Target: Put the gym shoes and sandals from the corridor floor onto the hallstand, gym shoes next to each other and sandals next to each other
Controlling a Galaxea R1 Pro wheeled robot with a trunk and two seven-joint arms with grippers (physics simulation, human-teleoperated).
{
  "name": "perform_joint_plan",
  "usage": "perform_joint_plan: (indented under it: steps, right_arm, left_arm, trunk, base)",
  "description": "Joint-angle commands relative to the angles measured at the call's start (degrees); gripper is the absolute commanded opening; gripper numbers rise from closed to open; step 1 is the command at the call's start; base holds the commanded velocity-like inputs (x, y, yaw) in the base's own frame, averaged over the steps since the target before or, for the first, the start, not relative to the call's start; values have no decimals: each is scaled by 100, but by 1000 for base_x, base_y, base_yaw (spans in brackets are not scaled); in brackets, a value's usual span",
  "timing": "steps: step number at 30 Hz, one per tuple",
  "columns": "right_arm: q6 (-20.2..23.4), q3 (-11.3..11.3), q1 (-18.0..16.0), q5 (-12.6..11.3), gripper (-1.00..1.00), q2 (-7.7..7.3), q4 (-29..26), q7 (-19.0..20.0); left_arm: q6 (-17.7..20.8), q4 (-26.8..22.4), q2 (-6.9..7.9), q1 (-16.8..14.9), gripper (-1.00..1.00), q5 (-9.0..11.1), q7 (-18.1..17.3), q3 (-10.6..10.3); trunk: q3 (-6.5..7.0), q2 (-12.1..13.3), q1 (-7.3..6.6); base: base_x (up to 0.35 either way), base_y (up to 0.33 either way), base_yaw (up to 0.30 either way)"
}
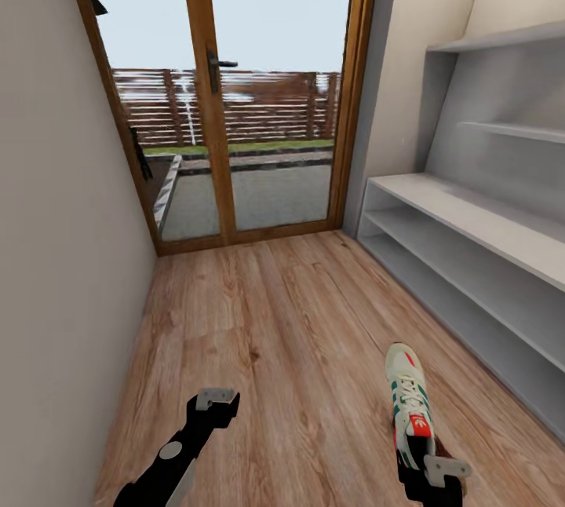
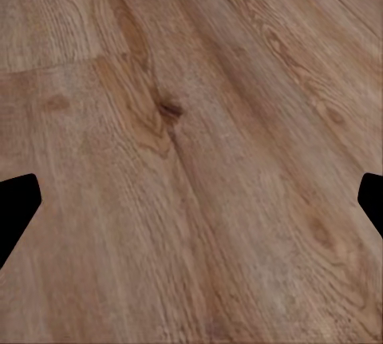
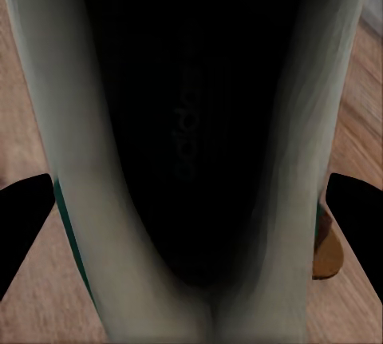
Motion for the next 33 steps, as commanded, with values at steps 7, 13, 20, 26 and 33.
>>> perform_joint_plan:
  steps: [7, 13, 20, 26, 33]
  right_arm:
    - [-14, 0, -1, 17, -100, 0, -5, -20]
    - [-14, 0, -1, 17, -100, 0, -7, -20]
    - [-14, -1, -1, 17, -100, -8, -8, -20]
    - [-13, -5, -1, 30, -100, -9, 7, -20]
    - [-14, -5, -1, 26, -100, -9, 18, -31]
  left_arm:
    - [-16, 5, 1, -3, 100, 14, -12, -6]
    - [-16, 5, 1, -3, 100, 14, -12, -7]
    - [-19, 5, 1, -3, 100, 15, -12, -10]
    - [-18, 5, -4, -3, 100, 14, -12, -12]
    - [-22, 44, -8, -3, 100, 14, -12, -12]
  trunk:
    - [58, -1, 2]
    - [97, -1, 2]
    - [101, -1, 2]
    - [102, -1, 2]
    - [102, -1, 2]
  base:
    - [328, 96, 0]
    - [335, 24, 0]
    - [337, 2, 0]
    - [337, 0, 0]
    - [337, 0, 0]
